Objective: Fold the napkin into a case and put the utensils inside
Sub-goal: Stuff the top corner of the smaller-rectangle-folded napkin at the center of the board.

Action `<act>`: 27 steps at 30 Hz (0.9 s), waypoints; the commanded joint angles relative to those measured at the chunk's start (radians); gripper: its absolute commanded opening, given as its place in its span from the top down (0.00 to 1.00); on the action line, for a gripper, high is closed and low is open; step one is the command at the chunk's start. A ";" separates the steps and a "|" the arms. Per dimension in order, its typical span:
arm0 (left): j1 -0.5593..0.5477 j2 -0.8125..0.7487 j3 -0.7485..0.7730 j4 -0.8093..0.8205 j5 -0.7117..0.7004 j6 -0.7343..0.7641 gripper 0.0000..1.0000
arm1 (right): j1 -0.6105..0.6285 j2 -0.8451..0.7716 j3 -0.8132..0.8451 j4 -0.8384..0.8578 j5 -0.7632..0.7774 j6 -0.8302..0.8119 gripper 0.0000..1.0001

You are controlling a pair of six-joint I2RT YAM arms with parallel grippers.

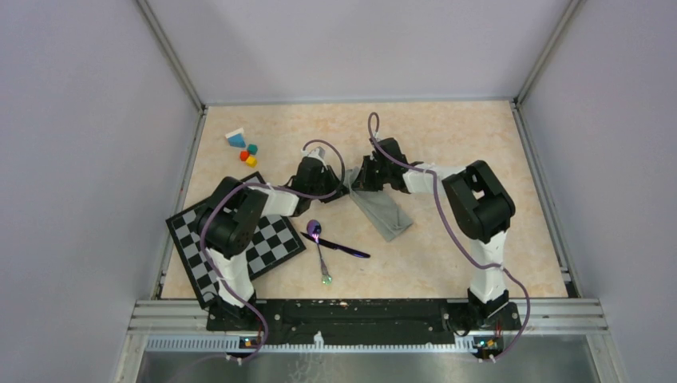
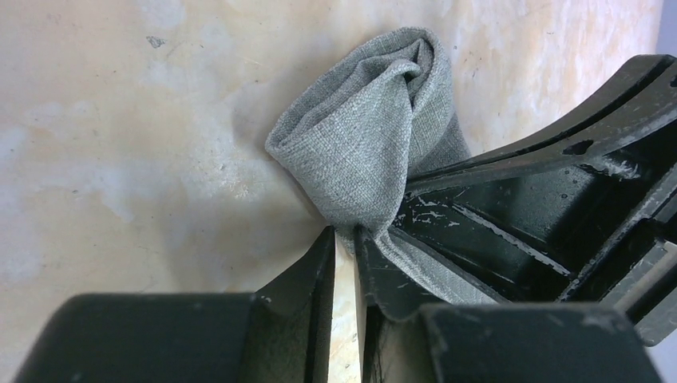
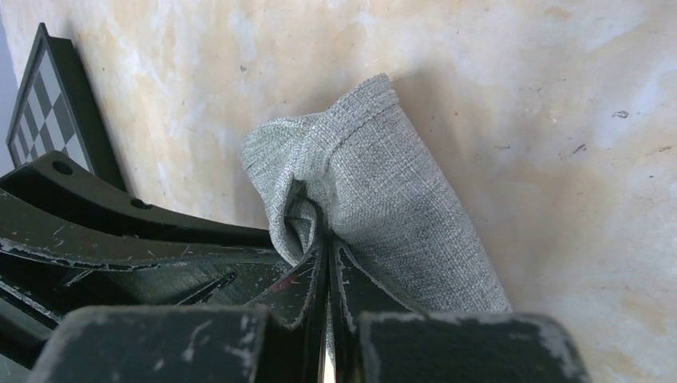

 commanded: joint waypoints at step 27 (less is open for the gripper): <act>-0.018 0.014 -0.049 -0.020 0.067 -0.008 0.77 | 0.078 -0.106 -0.116 0.080 0.069 -0.043 1.00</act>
